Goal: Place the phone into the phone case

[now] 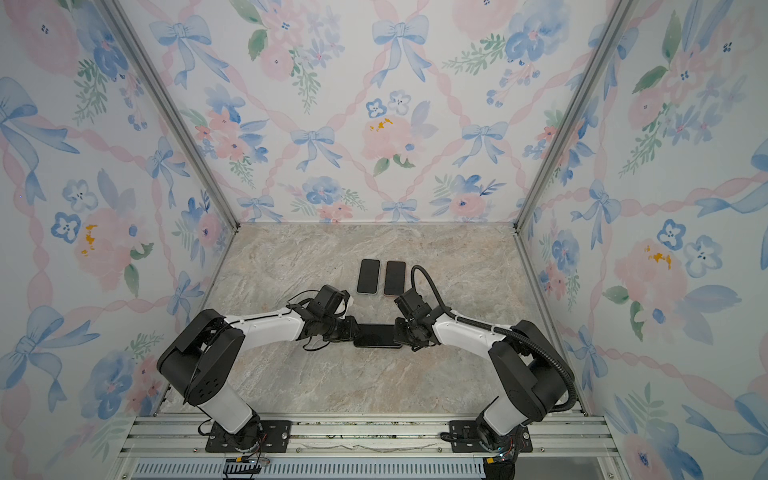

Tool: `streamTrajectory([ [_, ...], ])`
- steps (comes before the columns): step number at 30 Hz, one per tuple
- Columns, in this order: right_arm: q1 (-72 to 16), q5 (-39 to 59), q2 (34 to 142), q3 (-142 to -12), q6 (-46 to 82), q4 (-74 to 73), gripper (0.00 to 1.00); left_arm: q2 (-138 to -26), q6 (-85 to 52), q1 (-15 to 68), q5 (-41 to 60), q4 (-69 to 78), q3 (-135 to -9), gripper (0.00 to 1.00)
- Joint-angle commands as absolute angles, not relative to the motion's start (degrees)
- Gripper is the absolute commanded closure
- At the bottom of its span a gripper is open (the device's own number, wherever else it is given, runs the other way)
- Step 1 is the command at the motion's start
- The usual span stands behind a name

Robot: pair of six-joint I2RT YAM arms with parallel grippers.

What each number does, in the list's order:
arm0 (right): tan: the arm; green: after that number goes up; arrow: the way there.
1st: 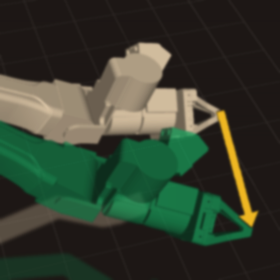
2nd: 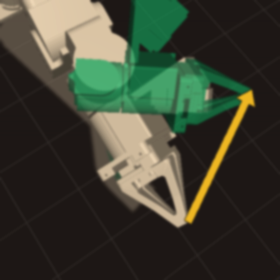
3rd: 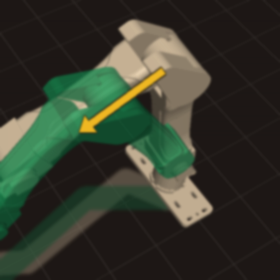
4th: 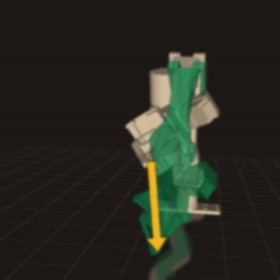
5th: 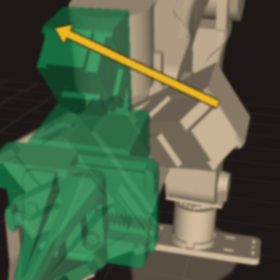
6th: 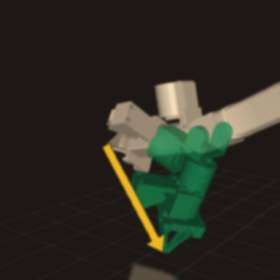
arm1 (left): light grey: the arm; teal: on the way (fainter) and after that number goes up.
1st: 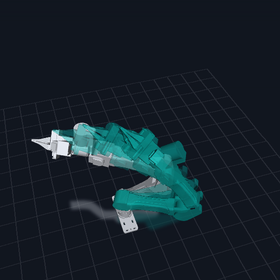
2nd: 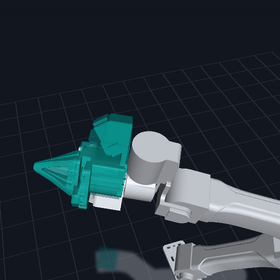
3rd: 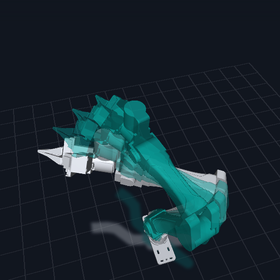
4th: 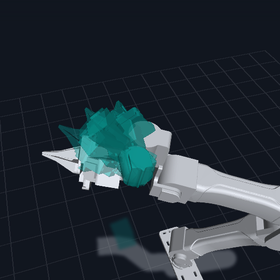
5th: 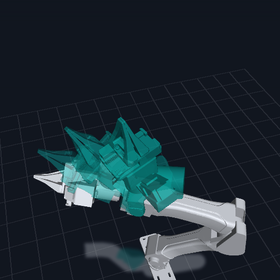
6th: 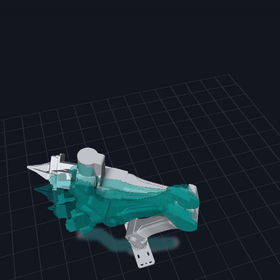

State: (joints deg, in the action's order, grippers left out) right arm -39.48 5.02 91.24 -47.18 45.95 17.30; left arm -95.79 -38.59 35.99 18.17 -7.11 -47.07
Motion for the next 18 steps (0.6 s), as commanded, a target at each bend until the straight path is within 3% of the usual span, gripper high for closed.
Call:
streamTrajectory([
  [1, -45.1, 17.5, 98.8, -43.0, 47.9, 7.3, 0.86, -101.0, -38.0, 40.8, 25.6, -9.5, -46.7, 0.68],
  [9, -47.1, 18.6, 101.7, -41.7, 49.7, 4.4, 0.87, -102.7, -38.5, 41.7, 26.1, -8.1, -48.1, 0.78],
  [14, -47.0, 18.7, 101.3, -41.2, 49.8, 4.7, 0.87, -102.8, -38.1, 41.7, 25.7, -8.1, -48.3, 0.77],
  [18, -45.5, 14.7, 95.2, -43.9, 45.8, 13.9, 0.85, -102.6, -37.2, 40.8, 25.2, -8.3, -47.7, 0.75],
])
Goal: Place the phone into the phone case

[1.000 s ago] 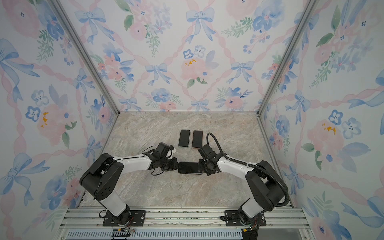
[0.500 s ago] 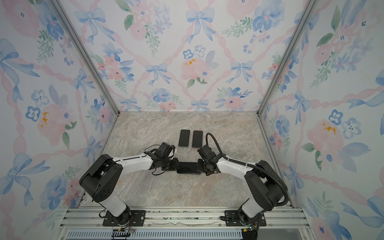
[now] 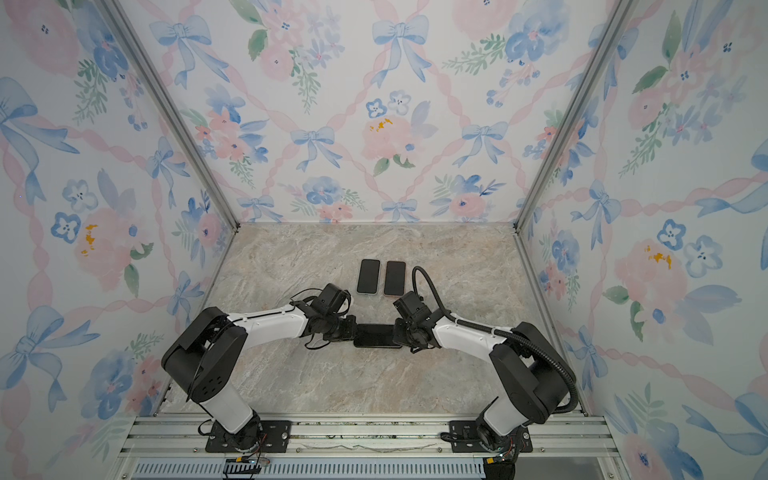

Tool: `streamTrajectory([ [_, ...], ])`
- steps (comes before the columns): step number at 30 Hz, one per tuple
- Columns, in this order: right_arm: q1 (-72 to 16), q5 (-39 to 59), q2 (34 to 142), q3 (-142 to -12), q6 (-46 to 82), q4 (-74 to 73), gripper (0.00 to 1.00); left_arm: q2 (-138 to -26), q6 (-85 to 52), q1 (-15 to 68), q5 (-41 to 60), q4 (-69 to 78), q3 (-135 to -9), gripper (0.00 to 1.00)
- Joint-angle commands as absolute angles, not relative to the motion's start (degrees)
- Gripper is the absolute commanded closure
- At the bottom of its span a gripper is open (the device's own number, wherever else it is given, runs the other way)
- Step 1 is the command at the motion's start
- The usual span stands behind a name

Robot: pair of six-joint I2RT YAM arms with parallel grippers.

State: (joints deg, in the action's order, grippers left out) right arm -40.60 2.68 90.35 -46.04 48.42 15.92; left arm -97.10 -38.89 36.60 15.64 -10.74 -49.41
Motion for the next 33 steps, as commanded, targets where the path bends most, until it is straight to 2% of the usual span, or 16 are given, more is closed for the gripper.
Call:
streamTrajectory([
  [1, -45.0, 13.4, 93.1, -44.7, 44.3, 16.6, 0.82, -102.5, -37.0, 40.3, 25.2, -8.3, -47.6, 0.73],
  [4, -42.6, 10.0, 89.7, -47.3, 39.5, 23.5, 0.72, -100.7, -36.5, 38.9, 23.9, -10.1, -47.1, 0.64],
  [6, -40.9, 8.6, 88.3, -48.9, 36.6, 26.6, 0.69, -98.8, -36.2, 38.3, 22.2, -11.7, -46.2, 0.57],
  [10, -37.9, 7.6, 88.1, -53.0, 30.4, 28.8, 0.63, -95.1, -37.5, 37.6, 21.1, -12.6, -43.6, 0.52],
  [19, -34.3, 11.6, 97.6, -59.9, 21.8, 24.5, 0.39, -90.0, -42.3, 42.4, 22.4, -12.4, -41.3, 0.35],
  [29, -33.4, 18.8, 101.0, -57.1, 21.2, 21.5, 0.4, -89.5, -44.6, 44.1, 23.5, -8.8, -37.5, 0.35],
  [33, -33.8, 20.2, 99.6, -54.8, 22.3, 20.8, 0.43, -91.6, -45.4, 44.2, 25.0, -5.9, -37.6, 0.41],
])
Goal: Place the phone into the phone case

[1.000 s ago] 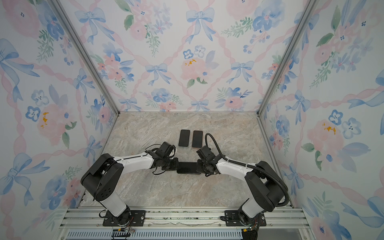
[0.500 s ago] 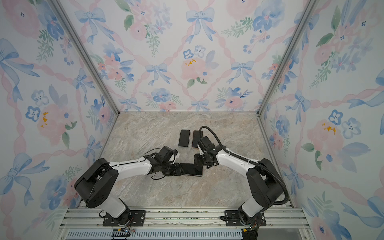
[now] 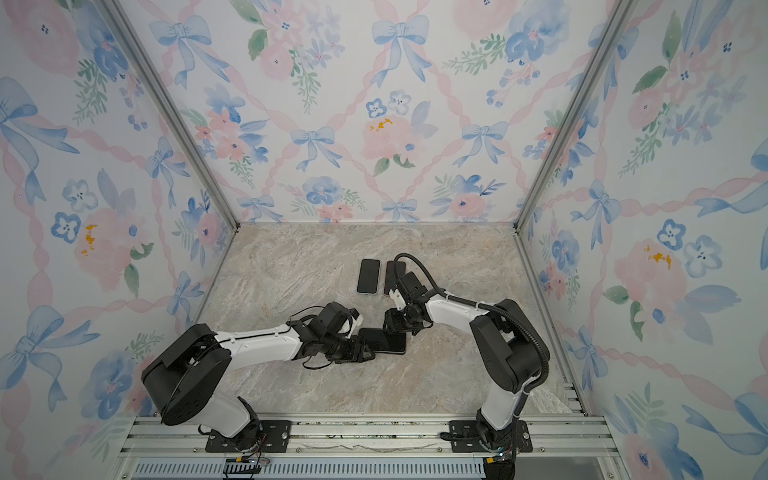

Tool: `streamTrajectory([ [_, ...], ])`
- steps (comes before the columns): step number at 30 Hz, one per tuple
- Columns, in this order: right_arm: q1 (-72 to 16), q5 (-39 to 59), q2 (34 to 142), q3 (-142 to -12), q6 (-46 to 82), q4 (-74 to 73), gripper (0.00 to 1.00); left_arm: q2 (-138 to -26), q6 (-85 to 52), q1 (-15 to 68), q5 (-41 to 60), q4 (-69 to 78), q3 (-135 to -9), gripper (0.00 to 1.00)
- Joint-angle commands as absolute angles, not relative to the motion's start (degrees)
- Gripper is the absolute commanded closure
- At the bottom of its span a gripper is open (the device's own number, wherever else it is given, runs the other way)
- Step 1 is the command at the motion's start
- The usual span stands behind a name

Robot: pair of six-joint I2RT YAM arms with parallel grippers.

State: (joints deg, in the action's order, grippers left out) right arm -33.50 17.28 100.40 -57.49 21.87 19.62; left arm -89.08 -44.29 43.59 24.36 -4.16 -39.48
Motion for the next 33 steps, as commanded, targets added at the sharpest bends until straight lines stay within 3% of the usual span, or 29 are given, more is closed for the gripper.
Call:
streamTrajectory([
  [1, -34.0, 20.2, 99.2, -54.2, 22.4, 20.8, 0.43, -92.7, -45.3, 44.2, 25.2, -5.2, -38.1, 0.43],
  [9, -35.7, 20.5, 91.9, -46.4, 26.8, 18.9, 0.48, -101.9, -41.9, 42.0, 26.0, -4.8, -45.4, 0.64],
  [14, -37.5, 19.8, 87.8, -42.2, 31.5, 17.2, 0.51, -106.8, -39.9, 40.4, 27.7, -4.9, -50.6, 0.71],
  [20, -39.3, 16.3, 84.6, -39.7, 39.2, 15.1, 0.57, -110.3, -39.2, 40.3, 29.5, -4.9, -55.0, 0.74],
  [33, -42.2, 4.9, 72.9, -33.9, 56.6, 12.2, 0.5, -96.6, -42.8, 41.5, 28.1, -15.0, -50.7, 0.72],
])
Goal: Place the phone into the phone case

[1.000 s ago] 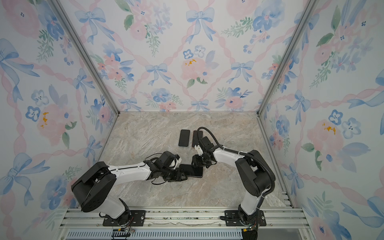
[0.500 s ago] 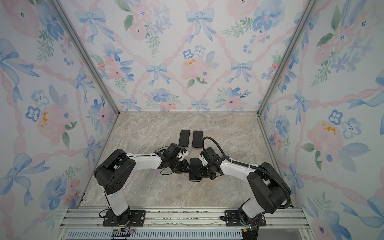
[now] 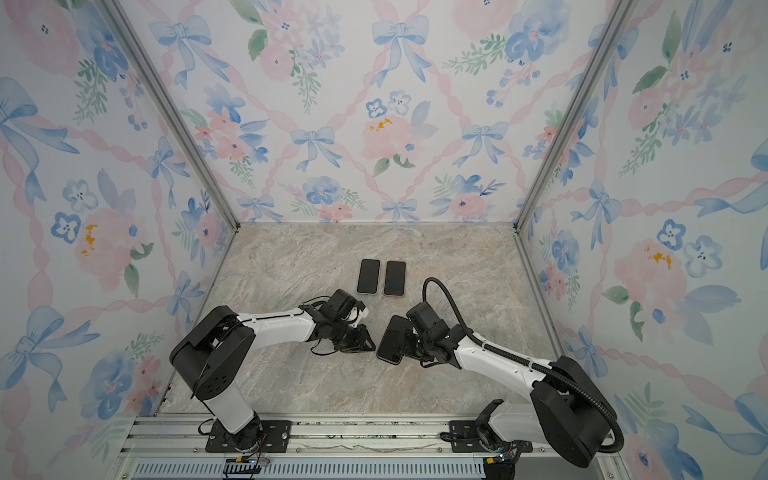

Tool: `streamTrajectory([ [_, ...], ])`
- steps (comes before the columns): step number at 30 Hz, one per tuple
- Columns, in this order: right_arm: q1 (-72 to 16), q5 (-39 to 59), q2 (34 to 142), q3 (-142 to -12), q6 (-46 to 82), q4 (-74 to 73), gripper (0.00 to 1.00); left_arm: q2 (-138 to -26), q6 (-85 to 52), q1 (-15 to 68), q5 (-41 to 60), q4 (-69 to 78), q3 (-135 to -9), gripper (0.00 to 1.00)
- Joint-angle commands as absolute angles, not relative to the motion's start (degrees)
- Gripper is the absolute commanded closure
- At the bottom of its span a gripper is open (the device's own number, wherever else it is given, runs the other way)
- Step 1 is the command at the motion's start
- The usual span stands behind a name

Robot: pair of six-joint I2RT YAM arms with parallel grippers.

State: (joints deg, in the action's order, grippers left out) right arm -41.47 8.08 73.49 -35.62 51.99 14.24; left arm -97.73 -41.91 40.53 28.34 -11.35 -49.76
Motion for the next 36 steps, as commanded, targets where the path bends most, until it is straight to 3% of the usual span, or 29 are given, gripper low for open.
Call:
streamTrajectory([
  [1, -42.1, 4.8, 72.9, -33.6, 56.6, 12.1, 0.5, -97.0, -42.9, 41.8, 28.5, -15.4, -51.5, 0.71],
  [12, -42.2, 6.1, 75.3, -32.1, 56.4, 7.6, 0.49, -101.6, -43.2, 44.2, 26.2, -18.2, -56.3, 0.71],
  [36, -43.6, 7.8, 81.7, -31.9, 56.1, 3.3, 0.49, -106.3, -41.0, 45.6, 23.6, -20.0, -56.7, 0.9],
])
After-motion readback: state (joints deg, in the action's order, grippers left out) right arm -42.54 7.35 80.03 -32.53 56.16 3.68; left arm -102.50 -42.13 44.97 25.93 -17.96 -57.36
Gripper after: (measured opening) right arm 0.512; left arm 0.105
